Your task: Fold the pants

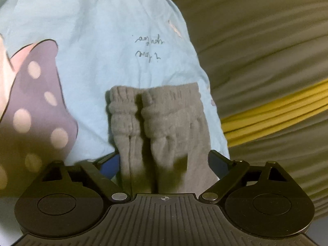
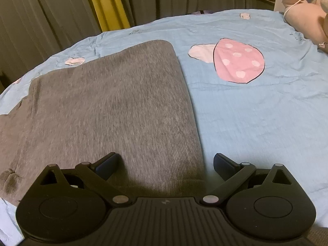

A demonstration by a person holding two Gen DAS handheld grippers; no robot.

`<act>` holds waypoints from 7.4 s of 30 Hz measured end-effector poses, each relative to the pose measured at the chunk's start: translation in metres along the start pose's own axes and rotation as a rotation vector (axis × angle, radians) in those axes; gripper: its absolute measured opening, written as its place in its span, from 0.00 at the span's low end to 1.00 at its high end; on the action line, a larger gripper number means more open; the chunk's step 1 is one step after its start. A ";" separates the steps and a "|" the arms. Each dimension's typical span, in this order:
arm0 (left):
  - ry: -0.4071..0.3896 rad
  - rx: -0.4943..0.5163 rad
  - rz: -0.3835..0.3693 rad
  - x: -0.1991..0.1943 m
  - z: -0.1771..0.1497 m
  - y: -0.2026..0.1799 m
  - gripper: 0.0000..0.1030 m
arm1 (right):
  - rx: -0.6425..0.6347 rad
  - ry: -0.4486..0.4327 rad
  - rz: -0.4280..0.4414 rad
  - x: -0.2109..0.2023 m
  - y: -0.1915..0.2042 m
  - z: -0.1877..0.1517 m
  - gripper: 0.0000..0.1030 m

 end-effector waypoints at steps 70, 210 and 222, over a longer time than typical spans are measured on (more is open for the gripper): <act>0.135 0.659 0.526 0.033 -0.181 -0.100 0.97 | 0.395 0.166 0.668 0.036 -0.005 0.062 0.73; 0.273 0.884 0.465 0.034 -0.226 -0.124 0.95 | -0.130 -0.091 0.327 -0.057 0.048 -0.001 0.08; 0.416 1.116 0.384 0.008 -0.270 -0.133 0.94 | 0.205 -0.063 0.449 -0.083 0.000 -0.018 0.75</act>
Point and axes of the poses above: each gripper's, at about its wrist camera, not at the fingertips, and x roughly the way its jaws point, y to its left, z to its top, the point moved 3 cm from there along x, roughly the way its jaws point, and after that the axes turned 6 degrees about y, right-handed, at the moved point
